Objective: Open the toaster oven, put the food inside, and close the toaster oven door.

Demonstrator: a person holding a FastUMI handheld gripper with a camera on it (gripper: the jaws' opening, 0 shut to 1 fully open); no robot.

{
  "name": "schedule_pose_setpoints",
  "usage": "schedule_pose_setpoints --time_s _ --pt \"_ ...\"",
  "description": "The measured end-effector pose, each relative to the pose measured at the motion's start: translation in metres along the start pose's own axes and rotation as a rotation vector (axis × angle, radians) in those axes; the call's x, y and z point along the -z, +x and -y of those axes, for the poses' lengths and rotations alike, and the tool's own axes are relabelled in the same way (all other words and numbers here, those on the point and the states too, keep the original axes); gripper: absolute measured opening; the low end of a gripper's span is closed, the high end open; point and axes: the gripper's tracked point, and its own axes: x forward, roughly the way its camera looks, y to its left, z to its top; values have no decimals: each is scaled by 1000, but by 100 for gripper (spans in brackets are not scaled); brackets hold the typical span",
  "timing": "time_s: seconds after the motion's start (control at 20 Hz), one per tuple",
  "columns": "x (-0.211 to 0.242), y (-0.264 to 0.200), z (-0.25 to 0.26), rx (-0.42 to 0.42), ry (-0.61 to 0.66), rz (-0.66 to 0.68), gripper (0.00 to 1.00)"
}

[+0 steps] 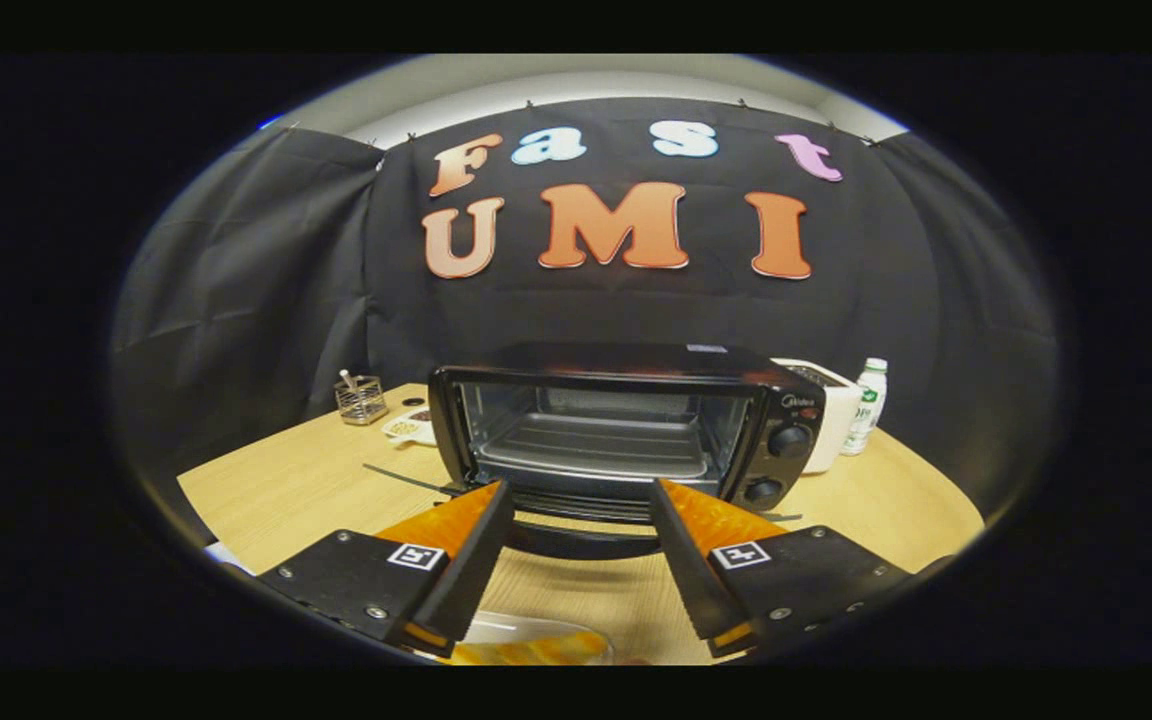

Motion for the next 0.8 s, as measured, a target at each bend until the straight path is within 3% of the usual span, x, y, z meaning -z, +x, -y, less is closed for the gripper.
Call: schedule_pose_setpoints --time_s 0.55,0.8 --pt "94 -8 8 -97 246 -319 78" --pt "95 -5 17 -104 322 -320 77"
